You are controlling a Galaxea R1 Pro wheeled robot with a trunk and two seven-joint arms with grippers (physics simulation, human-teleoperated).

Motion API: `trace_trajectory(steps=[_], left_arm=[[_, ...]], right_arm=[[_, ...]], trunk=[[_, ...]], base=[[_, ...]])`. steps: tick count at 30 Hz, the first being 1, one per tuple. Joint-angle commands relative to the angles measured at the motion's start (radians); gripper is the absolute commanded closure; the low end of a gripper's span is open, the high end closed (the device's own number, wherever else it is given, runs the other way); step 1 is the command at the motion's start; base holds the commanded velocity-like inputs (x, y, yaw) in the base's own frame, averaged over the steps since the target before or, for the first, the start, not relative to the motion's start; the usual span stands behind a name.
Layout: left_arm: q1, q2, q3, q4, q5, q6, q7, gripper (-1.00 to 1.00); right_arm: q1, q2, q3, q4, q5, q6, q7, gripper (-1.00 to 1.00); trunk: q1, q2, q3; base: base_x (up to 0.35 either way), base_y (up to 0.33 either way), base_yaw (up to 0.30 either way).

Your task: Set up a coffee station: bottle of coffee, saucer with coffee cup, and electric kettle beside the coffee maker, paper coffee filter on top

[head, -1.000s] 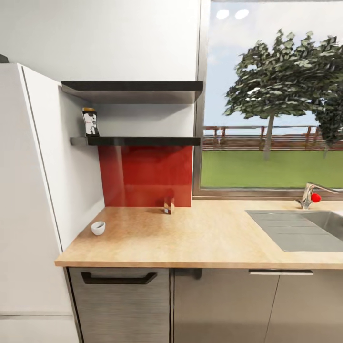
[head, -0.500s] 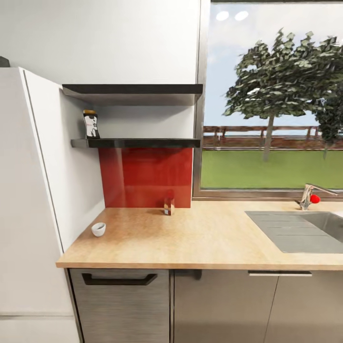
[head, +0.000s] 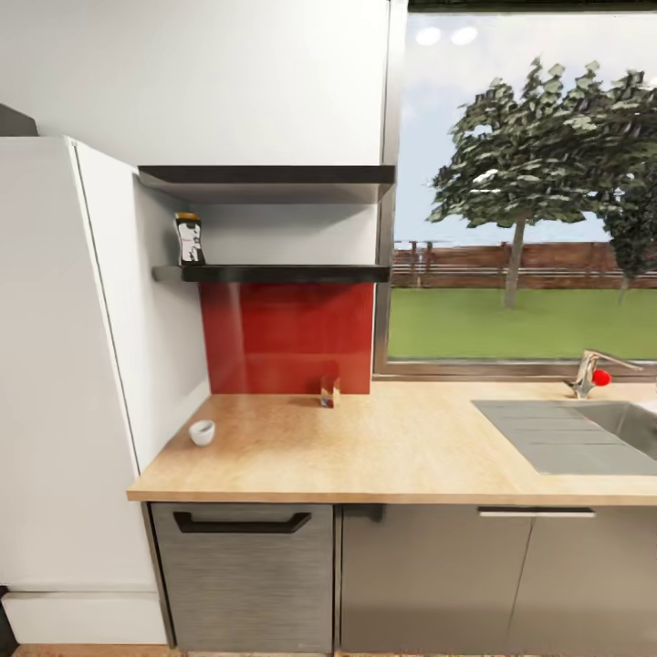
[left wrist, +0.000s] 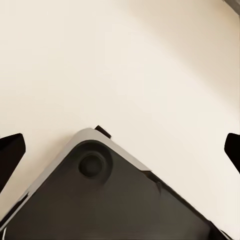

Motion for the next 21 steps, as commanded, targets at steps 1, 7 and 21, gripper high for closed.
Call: trace_trajectory(steps=[1,7,21], left_arm=[[0.001,0.0,0.008,-0.002,0.001,0.0,-0.006,-1.0],[0.001,0.0,0.008,-0.002,0.001,0.001,-0.006,-1.0],[0.001,0.0,0.008,-0.002,0.001,0.001,-0.006,-1.0]], right_arm=[[-0.001,0.0,0.009,0.003,-0.011,0.0,0.003,-1.0],[-0.001,0.0,0.008,0.003,-0.011,-0.012,0.003,-1.0],[-0.001,0.001,0.009,0.003,-0.011,-0.035,0.004,-1.0]], trunk=[[0.0,0.0,0.0],[0.0,0.0,0.0],[0.0,0.0,0.0]], base=[[-0.19,0.259,0.0],[-0.11,0.301,0.0],[0.018,0.336,0.0]])
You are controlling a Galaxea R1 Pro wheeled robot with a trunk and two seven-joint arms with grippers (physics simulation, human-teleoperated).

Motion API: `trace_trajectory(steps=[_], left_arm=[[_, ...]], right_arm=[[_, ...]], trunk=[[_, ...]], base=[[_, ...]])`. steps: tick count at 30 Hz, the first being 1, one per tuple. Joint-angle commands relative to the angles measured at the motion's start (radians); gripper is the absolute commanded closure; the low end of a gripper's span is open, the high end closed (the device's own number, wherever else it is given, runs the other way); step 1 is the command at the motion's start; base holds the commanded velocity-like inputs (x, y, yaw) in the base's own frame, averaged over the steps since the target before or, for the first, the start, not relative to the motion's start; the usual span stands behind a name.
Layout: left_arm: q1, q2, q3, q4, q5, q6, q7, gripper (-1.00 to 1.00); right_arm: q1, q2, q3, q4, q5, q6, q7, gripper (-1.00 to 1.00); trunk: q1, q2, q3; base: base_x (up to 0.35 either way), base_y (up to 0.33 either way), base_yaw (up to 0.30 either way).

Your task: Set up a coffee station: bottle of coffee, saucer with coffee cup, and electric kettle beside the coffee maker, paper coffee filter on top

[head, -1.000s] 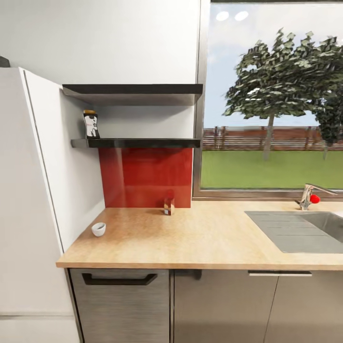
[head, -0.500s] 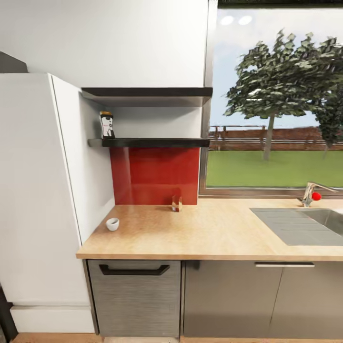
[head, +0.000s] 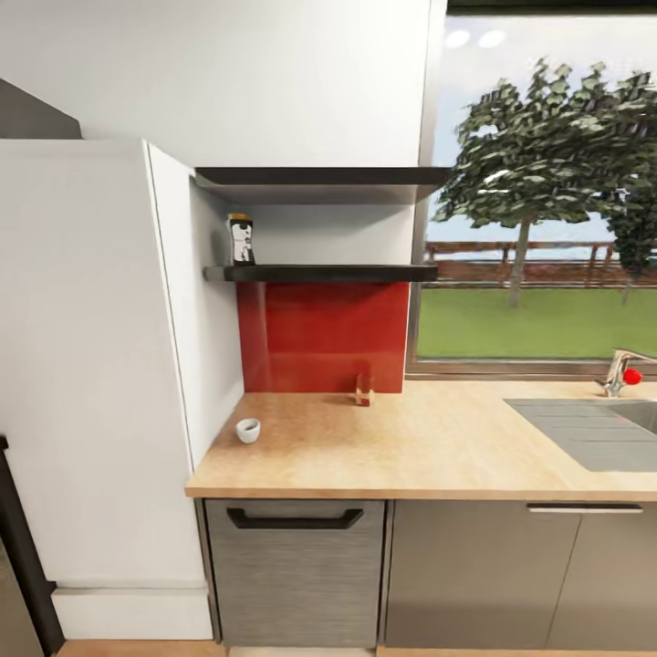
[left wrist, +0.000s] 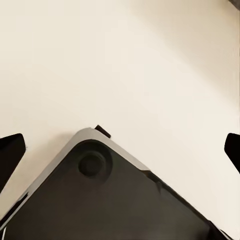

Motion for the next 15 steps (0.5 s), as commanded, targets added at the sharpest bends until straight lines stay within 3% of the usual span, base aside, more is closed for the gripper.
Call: trace_trajectory(steps=[1,15], left_arm=[[0.001,0.0,0.008,-0.002,0.001,0.0,-0.005,-1.0],[0.001,0.0,0.008,-0.002,0.001,-0.001,-0.005,-1.0]], right_arm=[[-0.001,0.0,0.009,0.003,-0.011,-0.002,0.003,-1.0],[-0.001,-0.001,0.008,0.003,-0.011,-0.024,0.003,-1.0]], trunk=[[0.0,0.0,0.0],[0.0,0.0,0.0]], base=[[0.077,0.339,0.0],[0.017,0.339,0.0]])
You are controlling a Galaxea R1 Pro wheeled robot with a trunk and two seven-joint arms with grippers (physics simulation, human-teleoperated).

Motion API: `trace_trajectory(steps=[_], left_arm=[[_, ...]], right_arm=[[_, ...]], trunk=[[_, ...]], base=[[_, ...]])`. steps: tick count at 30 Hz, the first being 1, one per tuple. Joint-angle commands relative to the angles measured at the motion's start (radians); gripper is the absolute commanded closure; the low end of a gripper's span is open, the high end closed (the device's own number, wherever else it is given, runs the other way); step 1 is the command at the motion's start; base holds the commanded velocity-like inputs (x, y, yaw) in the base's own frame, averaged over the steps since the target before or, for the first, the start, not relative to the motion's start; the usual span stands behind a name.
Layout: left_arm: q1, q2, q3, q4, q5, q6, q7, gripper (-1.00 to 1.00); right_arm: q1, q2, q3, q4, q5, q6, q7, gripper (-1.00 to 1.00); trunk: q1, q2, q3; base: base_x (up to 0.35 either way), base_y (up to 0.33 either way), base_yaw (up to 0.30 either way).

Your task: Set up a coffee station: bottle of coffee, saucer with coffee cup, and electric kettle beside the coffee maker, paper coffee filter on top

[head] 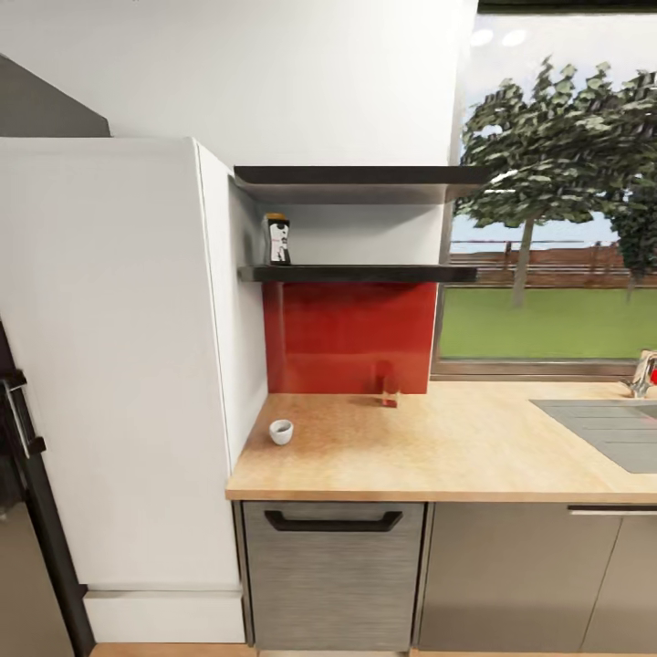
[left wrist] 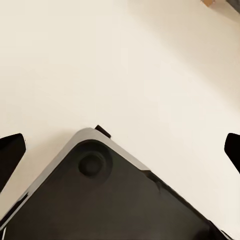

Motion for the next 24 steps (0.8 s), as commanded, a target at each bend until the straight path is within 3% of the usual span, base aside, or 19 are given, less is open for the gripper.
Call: trace_trajectory(steps=[1,3,5,9,12,15,17,20,22,24], left_arm=[[0.001,0.0,0.008,-0.002,0.001,-0.002,-0.005,-1.0],[0.001,0.003,0.009,-0.003,0.001,-0.004,-0.004,-1.0],[0.001,0.008,0.014,-0.003,0.007,-0.005,-0.004,-1.0],[0.001,0.013,0.016,-0.003,0.009,-0.004,-0.004,-1.0],[0.001,0.021,0.018,-0.003,0.011,-0.004,-0.004,-1.0],[0.001,0.026,0.018,-0.003,0.011,-0.005,-0.004,-1.0],[0.001,0.028,0.019,-0.003,0.01,-0.005,-0.004,-1.0],[0.001,0.031,0.019,-0.005,0.01,-0.005,-0.002,-1.0],[0.001,0.033,0.019,-0.006,0.01,-0.006,0.001,-1.0],[0.001,0.04,0.02,-0.009,0.01,-0.006,0.004,-1.0]], right_arm=[[-0.001,0.0,0.01,0.001,-0.025,-0.021,0.0,-1.0],[-0.001,0.004,0.015,-0.01,-0.057,-0.037,-0.004,-1.0],[-0.002,0.022,0.018,-0.111,-0.071,-0.037,-0.01,-1.0],[-0.002,0.065,0.018,-0.288,-0.058,-0.018,-0.079,-1.0],[-0.002,0.119,0.019,-0.429,-0.043,-0.002,-0.162,-1.0],[-0.002,0.145,0.019,-0.566,-0.036,0.002,-0.201,-1.0],[-0.002,0.15,0.02,-0.689,-0.019,0.003,-0.215,-1.0],[-0.002,0.15,0.017,-0.884,0.05,-0.001,-0.231,-1.0],[-0.002,0.15,0.015,-0.955,0.077,-0.004,-0.234,-1.0],[-0.002,0.15,0.013,-1.091,0.111,-0.007,-0.241,-1.0]], trunk=[[0.0,0.0,0.0],[0.0,0.0,0.0],[0.0,0.0,0.0],[0.0,0.0,0.0],[0.0,0.0,0.0],[0.0,0.0,0.0],[0.0,0.0,0.0],[0.0,0.0,0.0],[0.0,0.0,0.0],[0.0,0.0,0.0]], base=[[0.0,0.196,0.0],[0.0,0.103,0.0],[0.0,0.024,0.0],[0.0,0.009,0.0],[0.0,0.003,0.0],[0.0,0.0,0.0],[0.0,0.0,0.0],[0.0,0.0,0.0],[0.0,0.0,0.0],[0.0,0.0,0.0]])
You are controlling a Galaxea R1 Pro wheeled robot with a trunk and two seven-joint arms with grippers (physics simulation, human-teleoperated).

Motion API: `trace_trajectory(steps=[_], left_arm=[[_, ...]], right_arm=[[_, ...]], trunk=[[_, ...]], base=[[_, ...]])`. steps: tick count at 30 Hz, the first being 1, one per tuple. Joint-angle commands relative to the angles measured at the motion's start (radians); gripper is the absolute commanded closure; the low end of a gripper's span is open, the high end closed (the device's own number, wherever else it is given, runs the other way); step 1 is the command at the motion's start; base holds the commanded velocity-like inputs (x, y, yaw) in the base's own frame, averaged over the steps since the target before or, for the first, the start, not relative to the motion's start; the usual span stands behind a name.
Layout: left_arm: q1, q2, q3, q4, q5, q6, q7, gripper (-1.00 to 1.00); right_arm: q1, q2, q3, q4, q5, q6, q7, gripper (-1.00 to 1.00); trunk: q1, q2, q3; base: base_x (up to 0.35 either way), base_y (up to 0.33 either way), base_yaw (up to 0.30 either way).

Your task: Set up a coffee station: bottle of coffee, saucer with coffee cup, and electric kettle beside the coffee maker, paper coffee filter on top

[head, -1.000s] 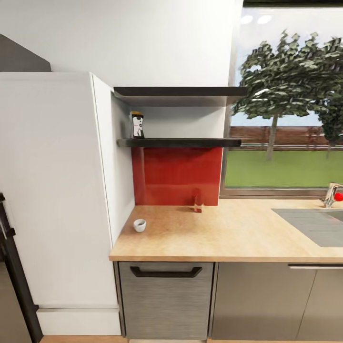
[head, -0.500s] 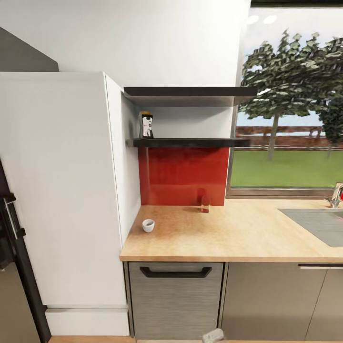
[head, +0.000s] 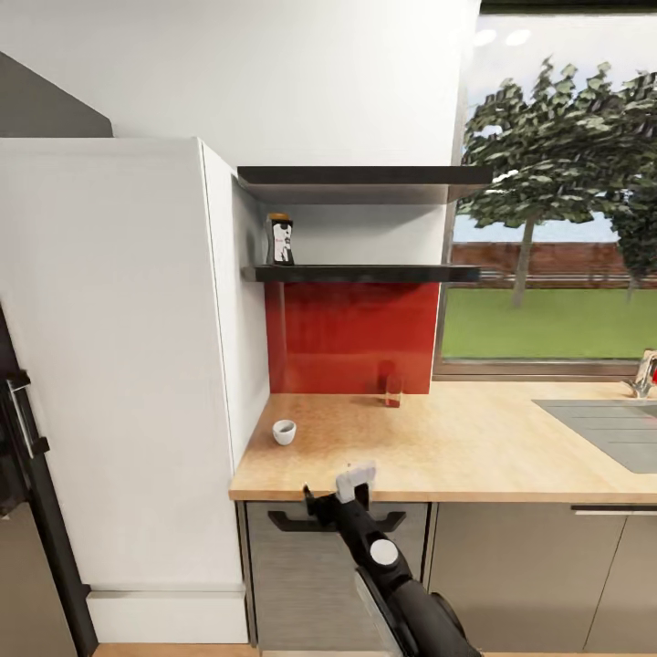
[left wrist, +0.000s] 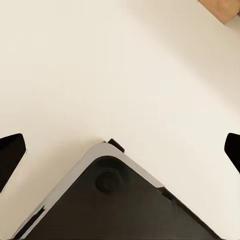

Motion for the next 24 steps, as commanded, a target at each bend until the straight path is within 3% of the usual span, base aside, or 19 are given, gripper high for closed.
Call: trace_trajectory(steps=[1,4,8,10,11,12,13,14,15,17,18,19,20,24], left_arm=[[0.001,0.002,0.008,-0.002,-0.001,0.0,-0.004,-1.0],[0.001,0.01,0.007,-0.006,-0.004,0.0,-0.002,-1.0],[0.001,0.022,0.006,-0.015,-0.008,0.001,-0.005,-1.0],[0.001,0.028,0.006,-0.017,-0.009,0.005,-0.008,-1.0],[0.001,0.031,0.006,-0.016,-0.009,0.009,-0.007,-1.0],[0.001,0.032,0.006,-0.016,-0.009,0.01,-0.006,-1.0],[0.001,0.032,0.006,-0.016,-0.009,0.011,-0.004,-1.0],[0.001,0.032,0.006,-0.016,-0.009,0.012,-0.003,-1.0],[0.001,0.032,0.004,-0.015,-0.009,0.013,-0.002,-1.0],[0.001,0.031,0.002,-0.015,-0.01,0.012,-0.002,-1.0],[0.001,0.03,-0.001,-0.015,-0.01,0.011,-0.002,-1.0],[0.001,0.031,-0.003,-0.014,-0.01,0.012,-0.005,-1.0],[0.001,0.031,-0.004,-0.012,-0.009,0.012,-0.006,-1.0],[0.001,0.031,-0.004,0.0,-0.003,0.013,-0.009,-1.0]], right_arm=[[0.0,0.0,0.002,-0.037,0.004,0.006,-0.01,-1.0],[0.0,0.0,0.001,-0.175,0.021,0.021,-0.047,-1.0],[-0.026,0.0,0.002,-0.299,0.021,0.142,-0.119,-1.0],[-0.098,0.0,0.002,-0.323,0.01,0.241,-0.136,-1.0],[-0.229,0.0,0.003,-0.292,-0.031,0.4,-0.141,-1.0],[-0.261,0.0,0.003,-0.28,-0.052,0.444,-0.14,-1.0],[-0.36,0.0,0.003,-0.238,-0.154,0.581,-0.14,-1.0],[-0.425,0.0,0.003,-0.198,-0.237,0.66,-0.141,-1.0],[-0.586,0.0,0.003,-0.051,-0.433,0.786,-0.156,-1.0],[-0.707,0.0,0.003,0.11,-0.548,0.824,-0.181,-1.0],[-0.823,0.0,0.002,0.293,-0.662,0.838,-0.208,-1.0],[-0.929,0.0,0.002,0.481,-0.808,0.854,-0.262,-1.0],[-0.95,0.0,0.002,0.521,-0.848,0.867,-0.294,-1.0],[-0.98,0.0,0.004,0.587,-0.902,0.892,-0.345,-1.0]], trunk=[[0.0,0.0,0.0],[0.0,0.0,0.0],[0.0,0.0,0.0],[0.0,0.0,0.0],[0.0,0.0,0.0],[0.0,0.0,0.0],[0.0,0.0,0.0],[0.0,0.0,0.0],[0.0,0.0,0.0],[0.0,0.0,0.0],[0.0,0.0,0.0],[0.0,0.0,0.0],[0.0,0.0,0.0],[0.0,0.0,0.0]], base=[[0.0,0.0,0.0],[0.0,0.0,0.0],[0.0,0.0,0.0],[0.0,0.0,0.0],[0.0,0.0,0.0],[0.0,0.0,0.0],[0.0,0.0,0.0],[0.0,0.0,0.0],[0.0,0.0,0.0],[0.0,0.0,0.0],[0.0,0.0,0.0],[0.0,0.0,0.0],[0.0,0.0,0.0],[0.041,0.025,0.0]])
